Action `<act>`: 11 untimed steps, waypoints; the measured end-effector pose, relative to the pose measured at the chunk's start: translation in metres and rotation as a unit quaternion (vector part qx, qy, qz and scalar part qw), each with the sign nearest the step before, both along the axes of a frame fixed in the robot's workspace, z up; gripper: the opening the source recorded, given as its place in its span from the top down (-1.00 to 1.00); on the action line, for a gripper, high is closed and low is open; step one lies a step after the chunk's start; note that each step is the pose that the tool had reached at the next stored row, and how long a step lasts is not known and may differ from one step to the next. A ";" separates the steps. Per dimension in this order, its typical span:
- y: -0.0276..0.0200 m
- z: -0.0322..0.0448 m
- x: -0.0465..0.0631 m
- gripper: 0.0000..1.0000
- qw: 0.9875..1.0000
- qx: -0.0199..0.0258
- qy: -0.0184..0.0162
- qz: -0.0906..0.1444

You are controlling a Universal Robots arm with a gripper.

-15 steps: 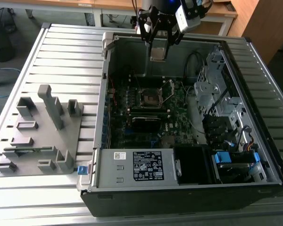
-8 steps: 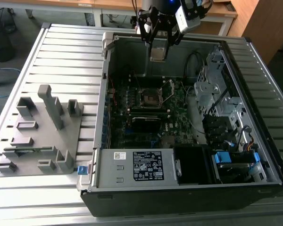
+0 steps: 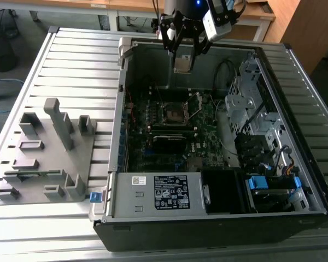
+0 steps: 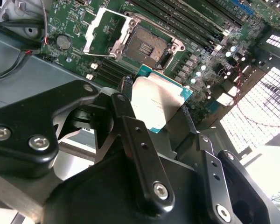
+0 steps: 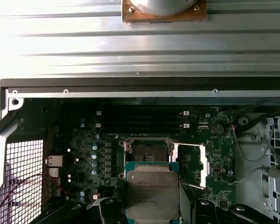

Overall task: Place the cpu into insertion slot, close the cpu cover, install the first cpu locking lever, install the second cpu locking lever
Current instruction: 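Place the cpu into insertion slot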

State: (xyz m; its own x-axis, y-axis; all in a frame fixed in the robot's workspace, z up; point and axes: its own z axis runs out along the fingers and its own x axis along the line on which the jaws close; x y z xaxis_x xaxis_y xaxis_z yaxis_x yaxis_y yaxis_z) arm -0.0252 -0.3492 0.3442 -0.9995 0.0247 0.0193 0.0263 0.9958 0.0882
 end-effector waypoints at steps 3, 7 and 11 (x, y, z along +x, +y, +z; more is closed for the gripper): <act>0.0000 -0.0019 0.000 -0.08 1.000 0.000 0.000 0.000; 0.0000 -0.0028 0.000 -0.08 1.000 0.000 0.000 0.000; 0.0000 -0.0038 0.000 -0.08 1.000 0.000 0.000 0.000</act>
